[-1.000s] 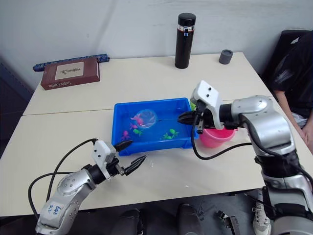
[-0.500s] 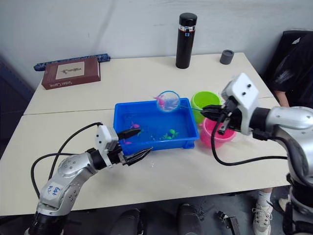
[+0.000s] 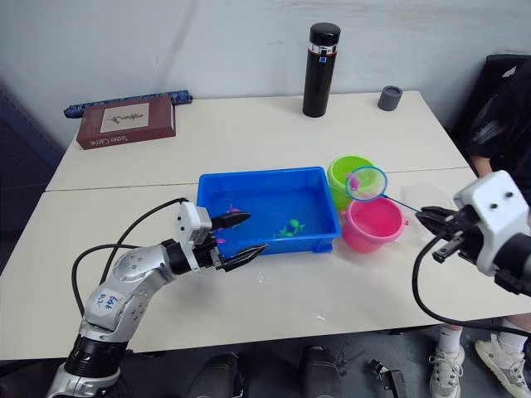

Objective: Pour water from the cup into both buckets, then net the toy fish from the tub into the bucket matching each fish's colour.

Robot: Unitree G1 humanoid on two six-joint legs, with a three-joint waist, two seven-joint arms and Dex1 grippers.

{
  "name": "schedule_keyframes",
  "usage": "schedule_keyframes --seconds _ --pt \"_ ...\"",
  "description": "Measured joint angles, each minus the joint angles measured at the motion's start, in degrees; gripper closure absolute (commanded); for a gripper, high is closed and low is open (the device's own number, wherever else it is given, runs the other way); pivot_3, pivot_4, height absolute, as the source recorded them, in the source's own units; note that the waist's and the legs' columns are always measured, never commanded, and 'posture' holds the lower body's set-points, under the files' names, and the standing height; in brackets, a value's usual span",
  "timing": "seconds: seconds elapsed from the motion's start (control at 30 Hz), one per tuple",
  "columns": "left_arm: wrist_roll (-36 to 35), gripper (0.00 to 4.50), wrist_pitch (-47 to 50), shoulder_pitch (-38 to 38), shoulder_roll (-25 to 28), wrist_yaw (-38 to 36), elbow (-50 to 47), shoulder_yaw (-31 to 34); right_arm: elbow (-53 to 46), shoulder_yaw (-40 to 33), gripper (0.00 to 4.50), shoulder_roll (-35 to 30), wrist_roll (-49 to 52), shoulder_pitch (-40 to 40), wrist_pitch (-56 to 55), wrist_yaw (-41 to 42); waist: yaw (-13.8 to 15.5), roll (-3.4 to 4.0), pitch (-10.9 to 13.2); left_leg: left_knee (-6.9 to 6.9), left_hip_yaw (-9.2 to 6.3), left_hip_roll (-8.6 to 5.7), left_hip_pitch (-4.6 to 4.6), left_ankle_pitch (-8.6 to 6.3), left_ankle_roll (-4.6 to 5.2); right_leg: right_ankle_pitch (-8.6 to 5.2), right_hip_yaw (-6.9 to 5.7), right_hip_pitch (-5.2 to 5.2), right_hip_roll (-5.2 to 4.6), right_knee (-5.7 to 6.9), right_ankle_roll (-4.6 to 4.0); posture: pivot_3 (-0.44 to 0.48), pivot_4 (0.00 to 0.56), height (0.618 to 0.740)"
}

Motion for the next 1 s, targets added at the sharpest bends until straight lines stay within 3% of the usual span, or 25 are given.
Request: schedule_keyframes --seconds 0.23,0.5,1.0 --pt "0.22 0.04 -0.59 -1.43 -0.51 -0.63 2.03 -0.66 -2.98 -1.94 4.5 1.58 -1.89 8.16 -5.36 -1.58 0.07 0.0 0.0 0.0 -0.02 -0.01 0.01 0.01 -0.01 0.0 0.05 0.03 0.05 -0.02 0.01 0.0 0.15 0.74" --pt "0.67 0.04 -1.04 -1.51 -1.2 -0.78 2.1 -0.87 -1.24 -0.56 4.5 3.57 -11.49 17.63 -21.91 -2.66 0.03 0.0 0.0 0.03 -0.01 -0.02 0.02 0.01 -0.01 0.03 0.12 0.06 0.1 -0.03 0.06 0.0 0.15 0.74" --pt "0.94 0.04 -1.12 -0.83 -1.21 -0.53 2.09 -0.84 11.61 3.89 4.5 2.8 -31.8 20.12 -55.75 -7.8 -0.02 0.0 0.0 0.05 0.03 -0.02 0.1 0.02 -0.02 0.03 0.16 0.1 0.13 0.0 0.06 0.0 0.15 0.74"
